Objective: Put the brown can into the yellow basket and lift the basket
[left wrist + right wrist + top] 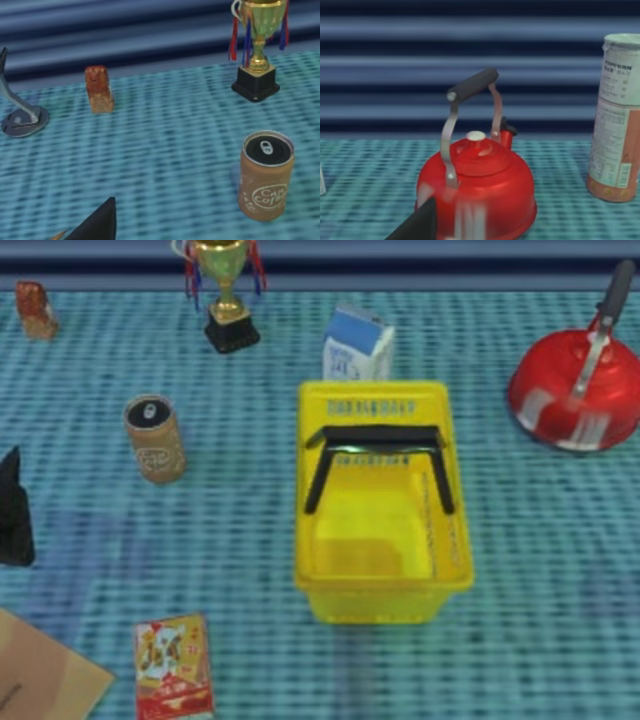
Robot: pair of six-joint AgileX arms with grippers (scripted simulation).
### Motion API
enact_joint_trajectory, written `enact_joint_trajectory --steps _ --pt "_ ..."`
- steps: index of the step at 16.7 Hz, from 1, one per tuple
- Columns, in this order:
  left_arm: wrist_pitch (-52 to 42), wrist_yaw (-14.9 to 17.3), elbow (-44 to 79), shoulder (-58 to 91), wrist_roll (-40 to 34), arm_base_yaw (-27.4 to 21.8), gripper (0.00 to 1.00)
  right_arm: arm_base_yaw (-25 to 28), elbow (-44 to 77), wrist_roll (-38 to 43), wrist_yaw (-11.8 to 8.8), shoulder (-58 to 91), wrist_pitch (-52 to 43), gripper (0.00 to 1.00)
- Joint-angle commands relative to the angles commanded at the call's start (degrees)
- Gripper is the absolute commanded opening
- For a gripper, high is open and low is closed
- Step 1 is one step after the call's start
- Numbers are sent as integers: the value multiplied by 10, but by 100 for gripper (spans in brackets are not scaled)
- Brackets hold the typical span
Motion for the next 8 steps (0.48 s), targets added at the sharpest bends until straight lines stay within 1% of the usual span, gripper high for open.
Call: enact_joint_trajectory --steps 8 --pt "-257 0 389 456 118 -39 100 0 0 0 0 0 0 100"
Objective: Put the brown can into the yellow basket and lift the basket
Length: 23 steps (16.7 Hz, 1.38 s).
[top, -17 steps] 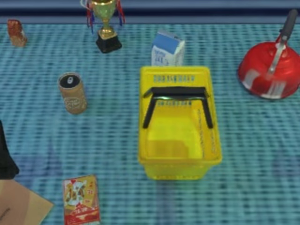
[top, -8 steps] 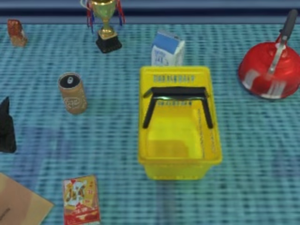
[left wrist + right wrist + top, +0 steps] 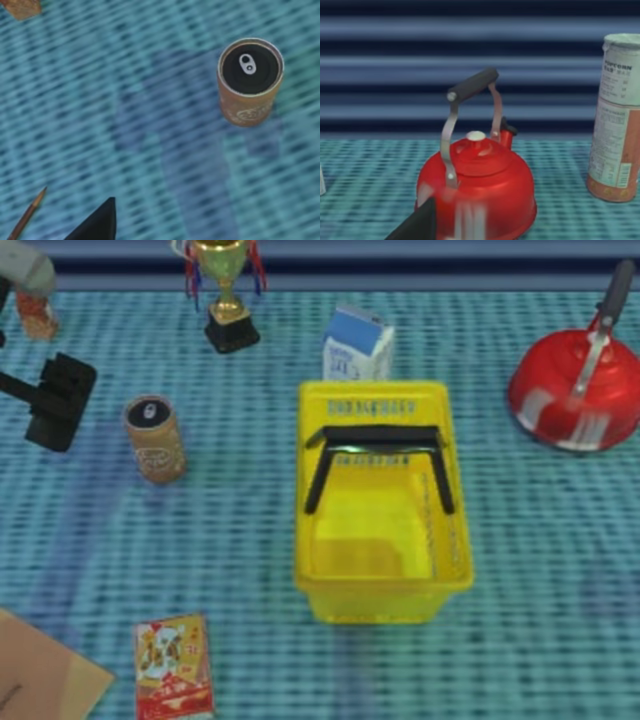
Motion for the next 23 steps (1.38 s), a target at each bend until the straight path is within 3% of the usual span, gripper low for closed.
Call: enact_joint_trajectory --steps 7,12,16,23 --pt "-204 -3 344 385 105 -29 100 0 0 0 0 0 0 100" --pt "-298 -8 513 576 153 -40 100 0 0 0 0 0 0 100" --pt "-328 -11 568 637 167 -42 100 0 0 0 0 0 0 100" --pt "-317 -11 557 638 168 -41 100 0 0 0 0 0 0 100"
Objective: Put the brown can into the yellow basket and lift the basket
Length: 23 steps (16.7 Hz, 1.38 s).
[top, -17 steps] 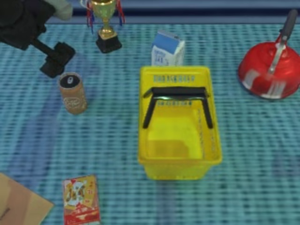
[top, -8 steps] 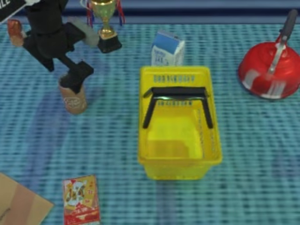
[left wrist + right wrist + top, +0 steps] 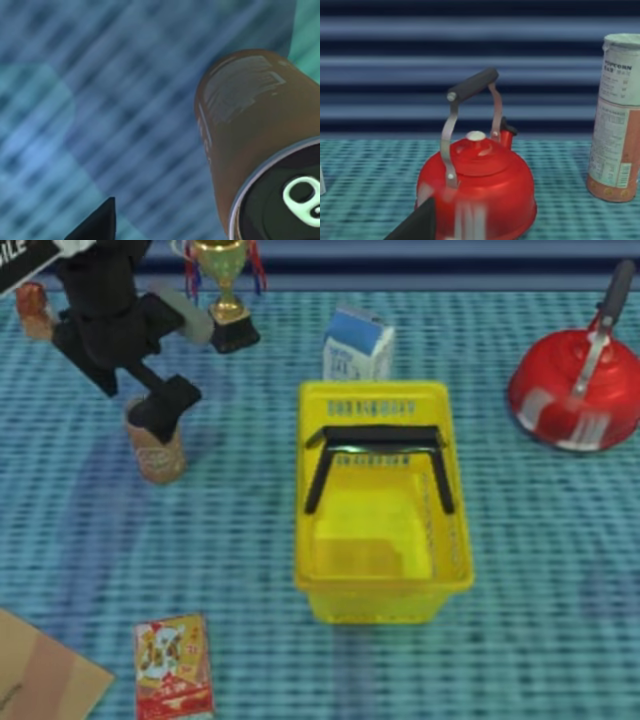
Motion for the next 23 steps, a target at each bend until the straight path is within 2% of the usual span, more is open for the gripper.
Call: enact_joint_trajectory --steps 5,10,23 --pt "78 0 -63 14 0 -1 100 0 0 0 0 0 0 100" --pt "89 0 -73 17 0 -1 100 0 0 0 0 0 0 100" --pt "89 0 -73 17 0 -1 2 0 0 0 0 0 0 100"
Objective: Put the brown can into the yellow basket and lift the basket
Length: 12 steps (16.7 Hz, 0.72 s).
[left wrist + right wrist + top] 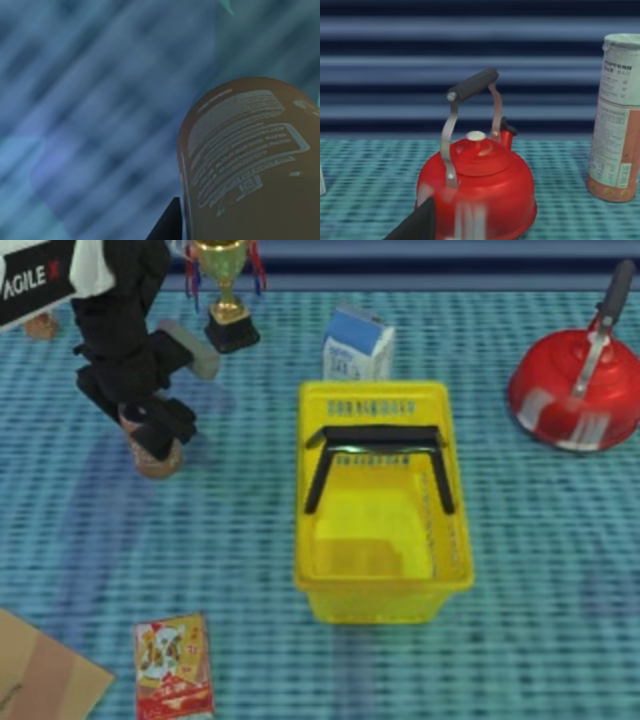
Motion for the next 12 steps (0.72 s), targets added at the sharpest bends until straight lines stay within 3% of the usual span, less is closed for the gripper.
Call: enact_joint_trajectory --steps 10,12 --pt "0 0 -1 -1 1 1 0 0 0 0 0 0 0 100" --pt "18 14 -6 -3 -4 -2 0 0 0 0 0 0 0 100"
